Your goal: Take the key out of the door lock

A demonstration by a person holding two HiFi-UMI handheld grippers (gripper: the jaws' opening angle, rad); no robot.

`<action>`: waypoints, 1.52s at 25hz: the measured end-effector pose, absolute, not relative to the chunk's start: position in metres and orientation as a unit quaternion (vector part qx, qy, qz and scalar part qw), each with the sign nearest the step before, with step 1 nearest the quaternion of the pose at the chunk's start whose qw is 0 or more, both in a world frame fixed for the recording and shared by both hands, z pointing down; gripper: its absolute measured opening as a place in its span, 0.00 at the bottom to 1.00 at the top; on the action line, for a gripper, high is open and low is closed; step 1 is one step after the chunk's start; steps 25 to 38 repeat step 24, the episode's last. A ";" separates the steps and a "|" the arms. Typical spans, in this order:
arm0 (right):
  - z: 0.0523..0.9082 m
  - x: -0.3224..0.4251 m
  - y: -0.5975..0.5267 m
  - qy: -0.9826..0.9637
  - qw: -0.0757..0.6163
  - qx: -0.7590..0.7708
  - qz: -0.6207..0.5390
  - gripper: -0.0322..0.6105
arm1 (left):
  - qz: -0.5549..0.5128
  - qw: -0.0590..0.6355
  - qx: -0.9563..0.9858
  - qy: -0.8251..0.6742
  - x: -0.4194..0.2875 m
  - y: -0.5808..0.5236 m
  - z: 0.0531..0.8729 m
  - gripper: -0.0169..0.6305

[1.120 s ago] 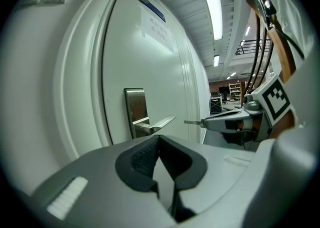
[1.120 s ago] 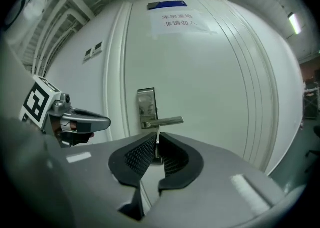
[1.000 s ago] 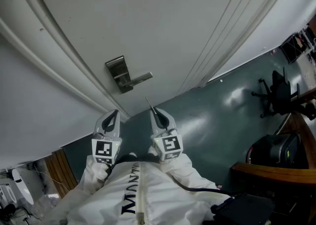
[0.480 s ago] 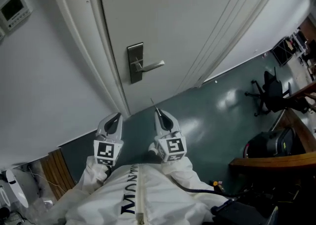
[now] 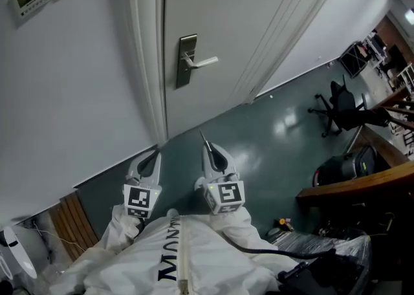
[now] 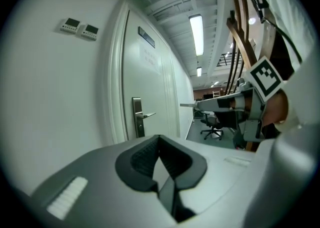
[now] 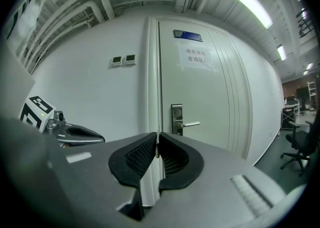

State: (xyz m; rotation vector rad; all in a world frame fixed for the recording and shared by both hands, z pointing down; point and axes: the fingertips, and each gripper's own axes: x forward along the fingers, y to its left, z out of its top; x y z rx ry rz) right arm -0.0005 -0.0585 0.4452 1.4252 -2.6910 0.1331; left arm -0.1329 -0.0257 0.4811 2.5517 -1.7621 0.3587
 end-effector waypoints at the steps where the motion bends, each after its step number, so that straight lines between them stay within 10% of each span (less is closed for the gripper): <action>1: 0.445 0.003 -0.052 -0.881 0.048 0.469 0.042 0.09 | 0.113 0.011 0.819 -0.563 -0.130 -0.020 0.482 0.03; 38: 0.457 0.026 -0.024 -0.880 0.059 0.467 0.057 0.09 | 0.118 0.027 0.818 -0.563 -0.103 0.004 0.487 0.03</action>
